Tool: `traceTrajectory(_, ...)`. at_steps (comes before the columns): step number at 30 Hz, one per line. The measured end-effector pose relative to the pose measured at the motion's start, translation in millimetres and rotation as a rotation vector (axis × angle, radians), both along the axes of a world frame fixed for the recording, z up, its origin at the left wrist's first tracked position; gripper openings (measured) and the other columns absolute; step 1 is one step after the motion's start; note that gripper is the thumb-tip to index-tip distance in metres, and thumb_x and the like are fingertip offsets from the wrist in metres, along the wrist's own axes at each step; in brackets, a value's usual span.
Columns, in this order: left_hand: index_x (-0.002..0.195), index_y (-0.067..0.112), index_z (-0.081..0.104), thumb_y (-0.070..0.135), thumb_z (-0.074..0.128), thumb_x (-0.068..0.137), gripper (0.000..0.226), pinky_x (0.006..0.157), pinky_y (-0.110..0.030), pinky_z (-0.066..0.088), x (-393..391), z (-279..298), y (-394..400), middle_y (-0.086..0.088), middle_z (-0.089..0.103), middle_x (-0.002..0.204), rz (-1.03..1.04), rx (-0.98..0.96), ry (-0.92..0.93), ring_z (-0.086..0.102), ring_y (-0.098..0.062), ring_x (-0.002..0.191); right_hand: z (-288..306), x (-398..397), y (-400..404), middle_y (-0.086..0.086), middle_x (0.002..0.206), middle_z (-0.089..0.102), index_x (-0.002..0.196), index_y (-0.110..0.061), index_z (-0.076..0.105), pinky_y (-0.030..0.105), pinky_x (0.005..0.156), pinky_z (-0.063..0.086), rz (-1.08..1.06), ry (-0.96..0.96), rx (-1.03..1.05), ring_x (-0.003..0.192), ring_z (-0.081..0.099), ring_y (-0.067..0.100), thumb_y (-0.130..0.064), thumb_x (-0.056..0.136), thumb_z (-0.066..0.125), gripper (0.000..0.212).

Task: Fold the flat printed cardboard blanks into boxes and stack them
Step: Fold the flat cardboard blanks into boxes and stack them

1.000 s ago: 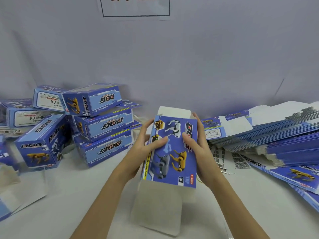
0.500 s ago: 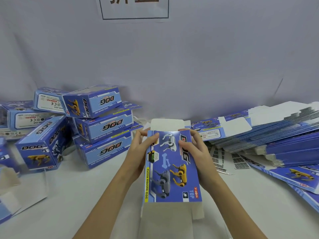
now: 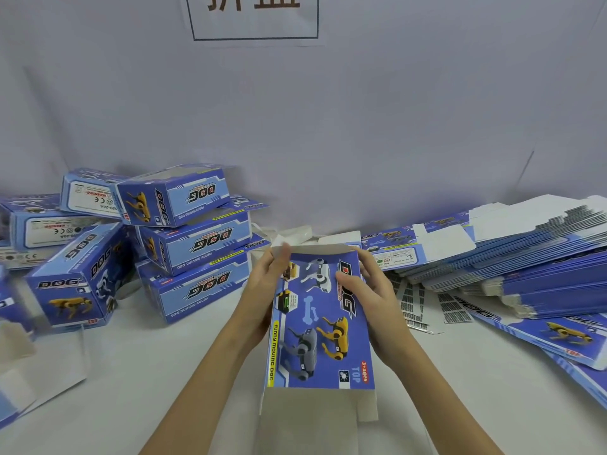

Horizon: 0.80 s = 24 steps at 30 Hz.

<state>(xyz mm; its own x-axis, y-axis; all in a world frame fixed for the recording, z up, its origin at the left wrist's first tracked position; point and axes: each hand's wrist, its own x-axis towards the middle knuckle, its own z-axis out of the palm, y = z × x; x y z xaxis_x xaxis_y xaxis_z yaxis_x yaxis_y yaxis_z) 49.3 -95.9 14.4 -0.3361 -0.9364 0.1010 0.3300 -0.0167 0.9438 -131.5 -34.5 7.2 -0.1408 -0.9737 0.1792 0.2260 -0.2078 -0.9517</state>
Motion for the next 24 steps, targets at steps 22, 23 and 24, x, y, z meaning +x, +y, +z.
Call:
traceTrajectory(22,0.119,0.008,0.070,0.046,0.071,0.093,0.046,0.104,-0.057,0.053,8,1,-12,-0.026,0.069,0.124,0.008,0.094,-0.082,0.070,-0.042,0.114,3,13,9,-0.024,0.115,0.072,0.146,-0.045,0.035,0.023,0.074,0.061,0.162,0.221,-0.009,0.105,0.077,0.016,-0.022,0.109,0.051,0.046)
traceTrajectory(23,0.115,0.009,0.073,0.043,0.071,0.094,0.039,0.101,-0.055,0.053,8,2,-13,-0.027,0.069,0.124,-0.002,0.092,-0.087,0.071,-0.040,0.110,3,13,10,-0.024,0.116,0.072,0.147,-0.046,0.035,0.024,0.074,0.061,0.159,0.221,-0.004,0.104,0.077,0.016,-0.022,0.110,0.051,0.046)
traceTrajectory(24,0.111,0.011,0.075,0.039,0.070,0.094,0.032,0.100,-0.054,0.054,9,2,-13,-0.029,0.068,0.124,-0.006,0.082,-0.093,0.071,-0.039,0.107,3,13,12,-0.019,0.119,0.073,0.146,-0.046,0.036,0.026,0.074,0.062,0.172,0.202,0.002,0.104,0.077,0.018,-0.023,0.110,0.050,0.045)
